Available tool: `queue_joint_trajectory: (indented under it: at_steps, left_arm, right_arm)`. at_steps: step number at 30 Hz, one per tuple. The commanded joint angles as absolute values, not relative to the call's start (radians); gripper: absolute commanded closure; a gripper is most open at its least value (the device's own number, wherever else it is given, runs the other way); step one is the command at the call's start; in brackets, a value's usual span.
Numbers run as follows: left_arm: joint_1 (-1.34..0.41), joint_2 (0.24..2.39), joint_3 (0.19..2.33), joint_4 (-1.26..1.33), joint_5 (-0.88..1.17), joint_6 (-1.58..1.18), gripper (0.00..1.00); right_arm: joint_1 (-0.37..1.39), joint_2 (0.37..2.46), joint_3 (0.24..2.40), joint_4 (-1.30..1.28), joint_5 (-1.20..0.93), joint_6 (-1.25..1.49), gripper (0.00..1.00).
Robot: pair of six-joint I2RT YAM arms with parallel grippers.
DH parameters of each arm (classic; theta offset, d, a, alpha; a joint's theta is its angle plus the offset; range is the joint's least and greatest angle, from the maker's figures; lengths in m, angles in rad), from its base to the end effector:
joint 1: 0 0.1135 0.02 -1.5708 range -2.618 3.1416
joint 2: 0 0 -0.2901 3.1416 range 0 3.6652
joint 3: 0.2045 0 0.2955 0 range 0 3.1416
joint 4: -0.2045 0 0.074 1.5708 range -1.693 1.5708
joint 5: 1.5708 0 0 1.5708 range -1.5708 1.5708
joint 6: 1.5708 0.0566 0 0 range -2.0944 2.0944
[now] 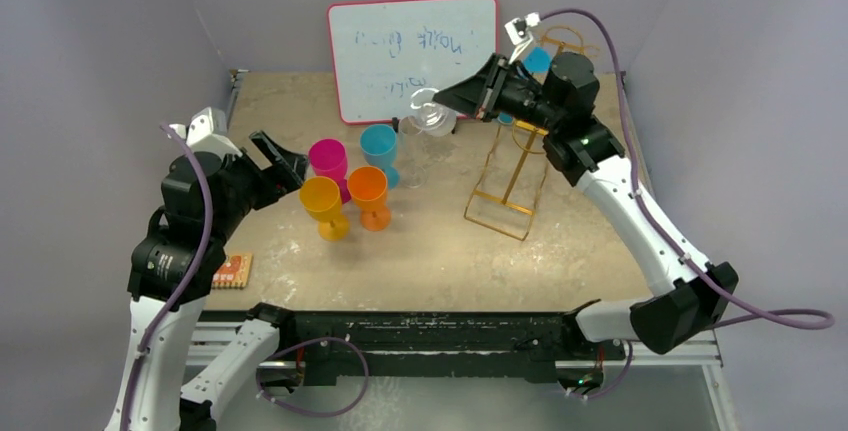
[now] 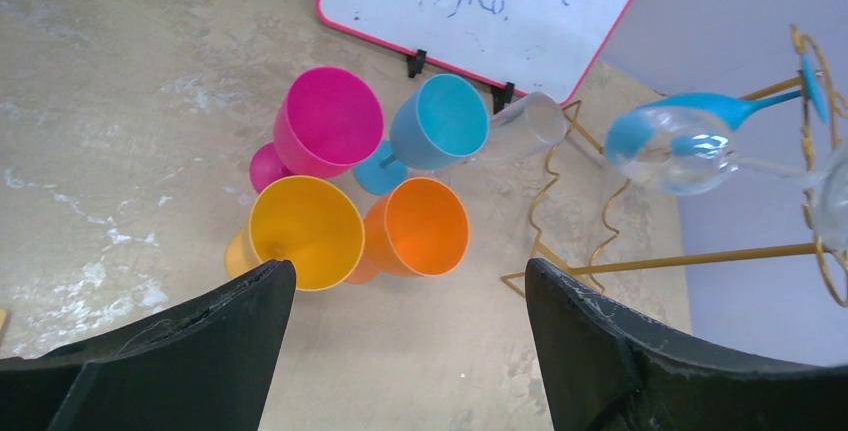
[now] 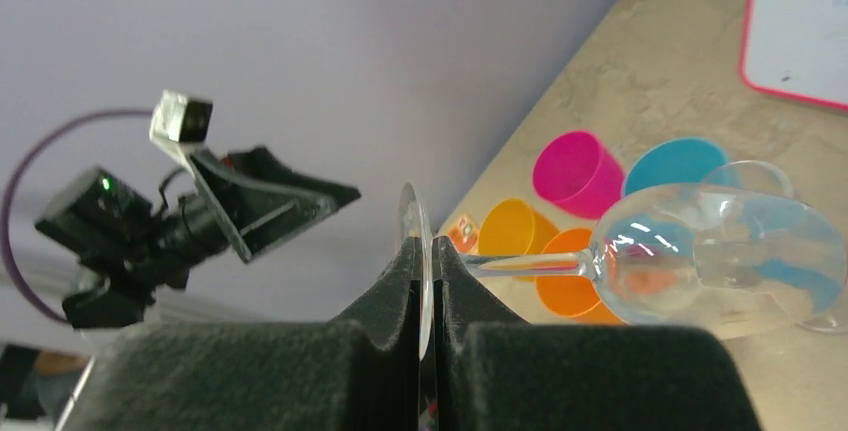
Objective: Take the wine glass off the wine glass rack
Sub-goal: Pick up the wine glass from the wine rack, then place the wine glass at the center of the board.
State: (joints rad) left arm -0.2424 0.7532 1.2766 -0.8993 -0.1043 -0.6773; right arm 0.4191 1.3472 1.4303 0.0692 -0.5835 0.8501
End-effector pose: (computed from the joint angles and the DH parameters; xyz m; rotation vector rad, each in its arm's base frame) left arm 0.1472 -0.0303 0.4607 -0.4952 1.9156 -0.5046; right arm 0.3151 0.1745 0.4986 -0.1953 1.6045 1.4229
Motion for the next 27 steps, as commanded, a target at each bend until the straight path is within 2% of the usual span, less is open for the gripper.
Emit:
queue_joint_trajectory:
  at_steps: [1, 5, 11, 17, 19, 24, 27]
  left_arm:
    - [-0.239, 0.730, 1.275, -0.802, -0.048, -0.709, 0.16]
    - [-0.239, 0.720, 1.270, -0.789, -0.041, -0.712, 0.16]
    - [-0.239, 0.734, 1.265, -0.815, -0.090, -0.727, 0.16]
    - [-0.239, 0.759, 1.263, -0.798, -0.052, -0.736, 0.16]
    - [-0.239, 0.758, 1.254, -0.745, 0.047, -0.723, 0.19]
    - [-0.239, 0.754, 1.174, -0.553, 0.550, -0.706, 0.21]
    - [-0.239, 0.738, 1.147, -0.511, 0.697, -0.685, 0.24]
  right_arm:
    - [0.514, 1.307, 1.478, 0.091, -0.617, 0.715, 1.00]
    - [0.632, 1.291, 1.436, 0.059, -0.602, 0.619, 1.00]
    - [0.863, 1.192, 1.293, 0.106, -0.426, 0.498, 1.00]
    - [0.941, 1.120, 1.171, 0.135, -0.373, 0.479, 1.00]
    - [0.953, 1.113, 1.144, 0.133, -0.339, 0.481, 1.00]
    - [0.960, 1.094, 1.100, 0.141, -0.292, 0.485, 1.00]
    - [0.960, 1.091, 1.084, 0.167, -0.296, 0.496, 1.00]
